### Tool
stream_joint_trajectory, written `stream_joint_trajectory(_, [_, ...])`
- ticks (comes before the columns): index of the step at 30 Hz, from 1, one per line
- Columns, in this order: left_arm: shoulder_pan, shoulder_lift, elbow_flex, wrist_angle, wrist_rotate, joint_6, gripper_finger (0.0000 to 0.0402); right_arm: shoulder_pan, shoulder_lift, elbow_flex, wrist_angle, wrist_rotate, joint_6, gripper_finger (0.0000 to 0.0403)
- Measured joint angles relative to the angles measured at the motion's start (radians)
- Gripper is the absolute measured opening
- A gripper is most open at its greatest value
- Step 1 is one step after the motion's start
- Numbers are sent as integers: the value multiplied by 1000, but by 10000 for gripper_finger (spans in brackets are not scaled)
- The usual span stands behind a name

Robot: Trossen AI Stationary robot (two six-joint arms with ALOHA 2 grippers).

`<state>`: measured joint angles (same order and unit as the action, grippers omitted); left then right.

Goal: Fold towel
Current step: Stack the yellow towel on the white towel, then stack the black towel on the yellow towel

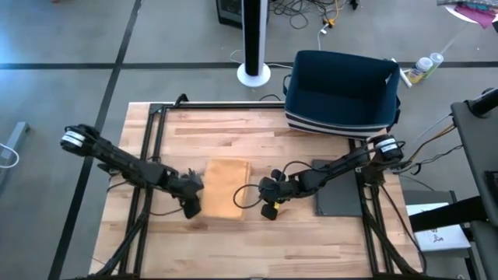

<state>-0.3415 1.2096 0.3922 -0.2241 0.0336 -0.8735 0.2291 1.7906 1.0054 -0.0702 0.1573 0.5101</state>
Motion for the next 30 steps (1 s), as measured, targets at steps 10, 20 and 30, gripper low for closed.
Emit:
stream_joint_trajectory(10, [-10,295,59,406,-42,194,76,0,-207,54,-674,87,94,7])
stream_joint_trajectory(20, [-80,235,178,-3,-142,278,76,159,-304,42,-974,192,264,23])
stream_joint_trajectory(30, [-171,31,93,371,-324,344,76,297,-300,-81,-1119,252,716,65])
